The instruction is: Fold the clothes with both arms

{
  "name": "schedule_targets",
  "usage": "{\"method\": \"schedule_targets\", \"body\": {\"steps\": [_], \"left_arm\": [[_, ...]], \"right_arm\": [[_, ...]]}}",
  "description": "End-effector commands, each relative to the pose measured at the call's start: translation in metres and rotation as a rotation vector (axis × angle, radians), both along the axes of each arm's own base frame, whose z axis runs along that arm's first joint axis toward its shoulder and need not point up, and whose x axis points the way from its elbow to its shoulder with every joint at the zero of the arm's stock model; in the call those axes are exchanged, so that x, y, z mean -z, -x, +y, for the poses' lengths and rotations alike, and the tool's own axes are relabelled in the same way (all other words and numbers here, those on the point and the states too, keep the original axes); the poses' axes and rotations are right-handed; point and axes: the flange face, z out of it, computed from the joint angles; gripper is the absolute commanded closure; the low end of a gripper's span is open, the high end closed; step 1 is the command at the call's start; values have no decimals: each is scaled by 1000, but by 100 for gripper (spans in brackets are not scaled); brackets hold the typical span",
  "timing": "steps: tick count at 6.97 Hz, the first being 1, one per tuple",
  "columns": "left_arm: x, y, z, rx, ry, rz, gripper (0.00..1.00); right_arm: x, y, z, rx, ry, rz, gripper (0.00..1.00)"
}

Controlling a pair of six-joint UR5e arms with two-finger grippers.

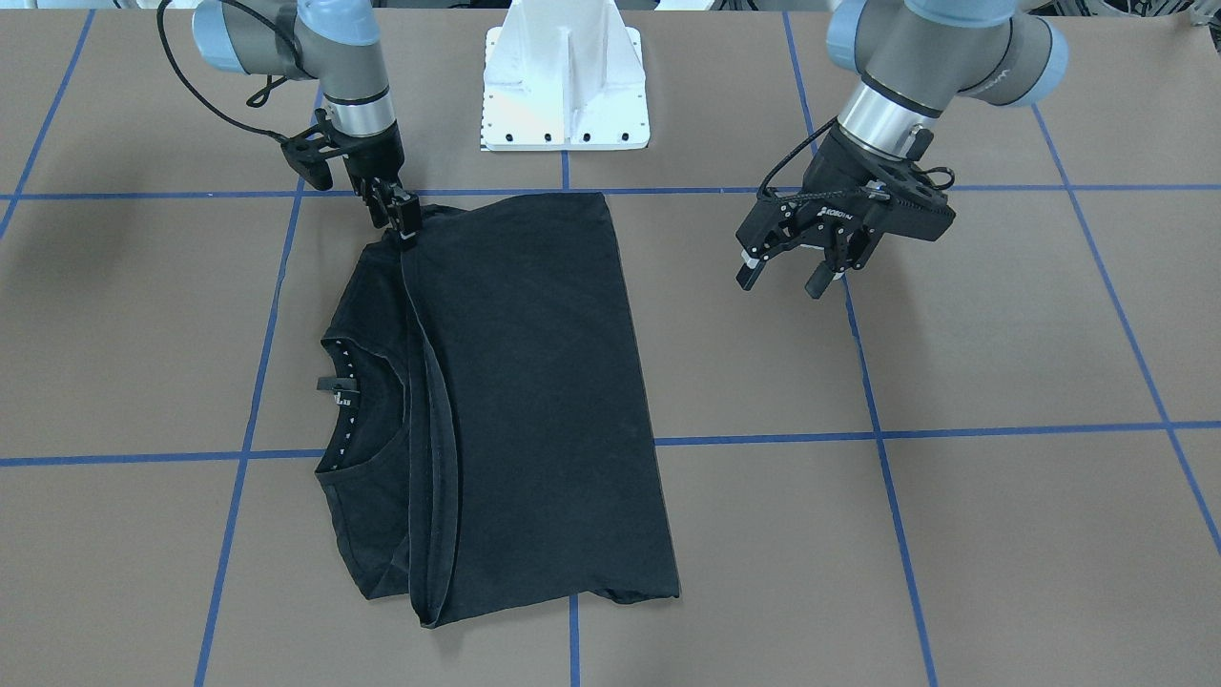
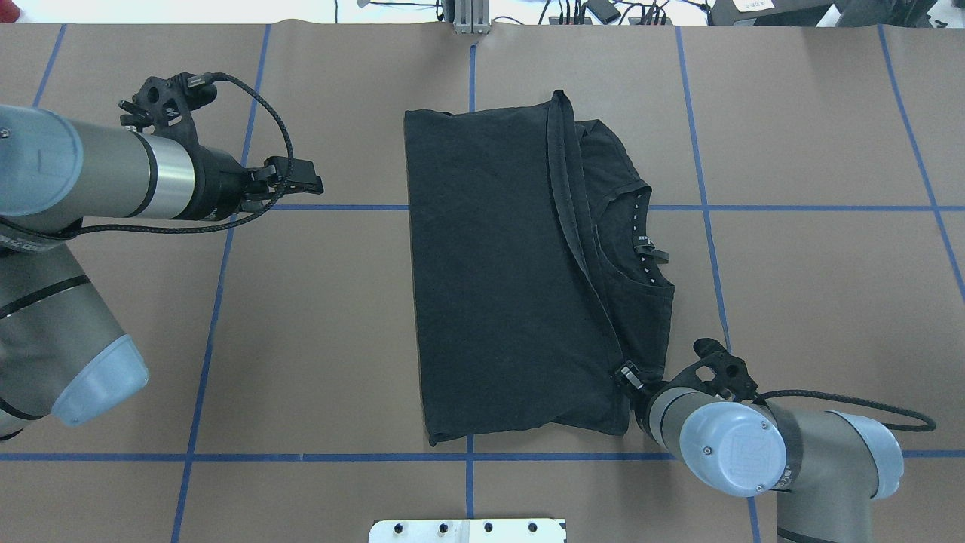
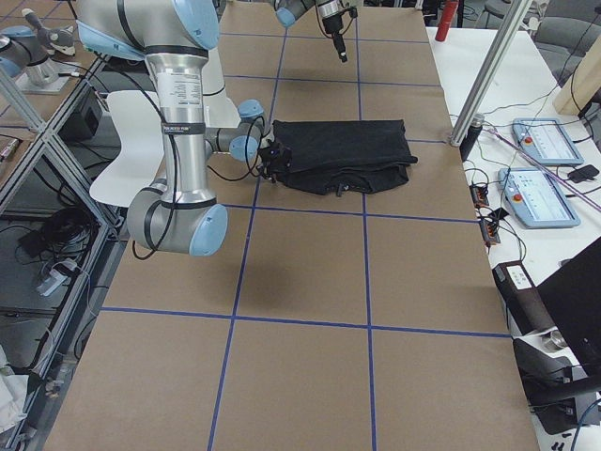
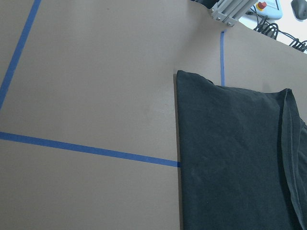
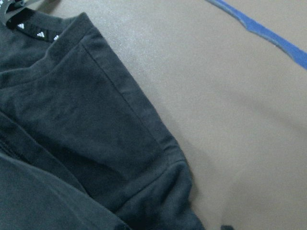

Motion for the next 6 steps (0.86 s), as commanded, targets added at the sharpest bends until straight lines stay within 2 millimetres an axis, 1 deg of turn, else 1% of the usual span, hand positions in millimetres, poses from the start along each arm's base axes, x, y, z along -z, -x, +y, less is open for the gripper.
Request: {"method": "schedule_targets", "body": {"steps": [1, 4, 6], "left_arm": [[0, 0, 0, 0, 0, 0, 1], [0, 0, 0, 0, 0, 0, 1], [-3, 0, 0, 0, 4, -4, 1]], "right_arm": [[-1, 0, 0, 1, 1, 2, 100], [4, -2, 0, 3, 1, -10, 100], [4, -2, 0, 6, 0, -13, 100]]}}
